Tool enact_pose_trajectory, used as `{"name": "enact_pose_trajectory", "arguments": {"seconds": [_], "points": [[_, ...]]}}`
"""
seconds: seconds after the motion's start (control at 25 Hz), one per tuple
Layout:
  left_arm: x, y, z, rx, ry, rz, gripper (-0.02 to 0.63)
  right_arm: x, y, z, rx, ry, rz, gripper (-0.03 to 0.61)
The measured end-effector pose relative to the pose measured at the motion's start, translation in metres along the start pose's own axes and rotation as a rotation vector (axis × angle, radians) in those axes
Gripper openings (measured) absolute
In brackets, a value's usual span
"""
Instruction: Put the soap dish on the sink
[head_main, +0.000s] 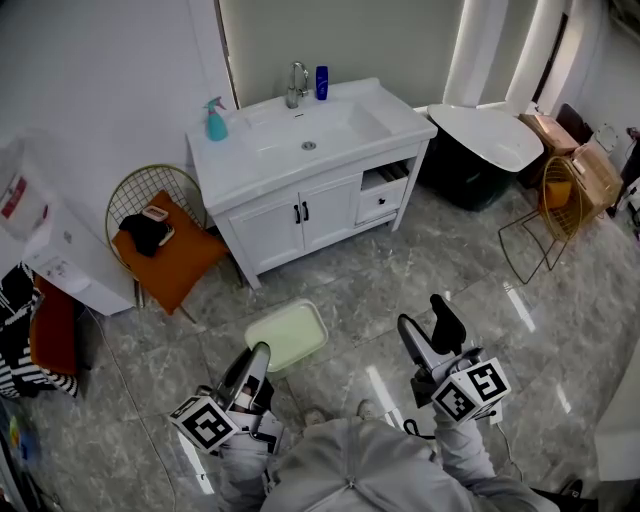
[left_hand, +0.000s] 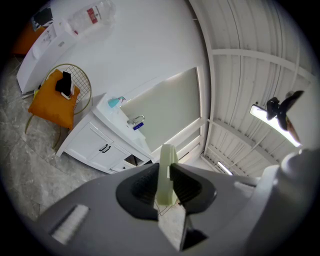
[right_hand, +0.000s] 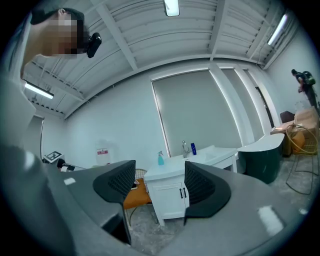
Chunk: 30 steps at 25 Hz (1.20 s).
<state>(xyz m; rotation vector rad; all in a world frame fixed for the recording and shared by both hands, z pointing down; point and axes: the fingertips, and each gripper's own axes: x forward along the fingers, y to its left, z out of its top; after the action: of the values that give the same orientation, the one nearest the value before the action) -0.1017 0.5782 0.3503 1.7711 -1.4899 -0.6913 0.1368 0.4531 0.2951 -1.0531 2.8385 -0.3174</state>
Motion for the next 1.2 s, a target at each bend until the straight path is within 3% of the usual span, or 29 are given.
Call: {"name": "enact_pose_trajectory", "arguments": {"seconds": [0.4,0.68,0.96,1.2], "points": [[0.007,0.03,0.028,0.0,0.069,-0.044,0.124,0.021,0.024,-0.011,0.012,-0.006,-0.065,0.308],[0.031,0.039,0.04,0.003,0.106,-0.065,0.123,0.03,0.012,-0.006,0.013,-0.026,-0.118,0.308],[0.087,0.043,0.045,0.025,0.111,-0.09,0.123,0.054,-0.03,0.001,0.014,-0.055,-0.138,0.308],[0.163,0.042,0.048,0.017,0.107,-0.078,0.123,0.095,-0.093,0.015,0.026,-0.059,-0.122,0.308]]}}
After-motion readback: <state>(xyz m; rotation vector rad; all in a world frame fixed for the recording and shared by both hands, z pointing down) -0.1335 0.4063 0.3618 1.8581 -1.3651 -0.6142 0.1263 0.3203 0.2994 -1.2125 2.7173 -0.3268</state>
